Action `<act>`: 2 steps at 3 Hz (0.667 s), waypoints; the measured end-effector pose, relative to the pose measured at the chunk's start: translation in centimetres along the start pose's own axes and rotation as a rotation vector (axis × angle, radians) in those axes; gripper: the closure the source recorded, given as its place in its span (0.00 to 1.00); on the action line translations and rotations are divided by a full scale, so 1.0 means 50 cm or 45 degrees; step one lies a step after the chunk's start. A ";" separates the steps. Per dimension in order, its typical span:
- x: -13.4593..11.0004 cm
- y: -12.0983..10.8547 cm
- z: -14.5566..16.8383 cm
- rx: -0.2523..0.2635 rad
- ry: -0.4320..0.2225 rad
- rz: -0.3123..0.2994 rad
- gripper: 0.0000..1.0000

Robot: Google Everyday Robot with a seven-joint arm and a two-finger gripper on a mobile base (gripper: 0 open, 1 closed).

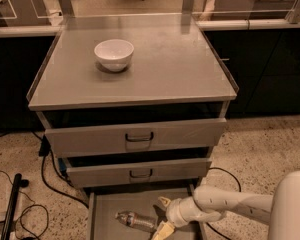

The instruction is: Pick water bottle from bottom drawer and place on counter

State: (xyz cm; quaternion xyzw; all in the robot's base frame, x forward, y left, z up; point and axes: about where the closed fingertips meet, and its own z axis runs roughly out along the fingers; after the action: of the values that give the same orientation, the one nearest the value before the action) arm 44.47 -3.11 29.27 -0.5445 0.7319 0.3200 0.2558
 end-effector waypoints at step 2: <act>0.021 -0.005 0.028 0.009 -0.011 0.035 0.00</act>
Offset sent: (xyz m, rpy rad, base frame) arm 0.0025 0.0051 -0.0429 0.0142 0.0315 -0.0700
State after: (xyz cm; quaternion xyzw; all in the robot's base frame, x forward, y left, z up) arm 44.46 -2.76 27.55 -0.5321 0.7393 0.3232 0.2566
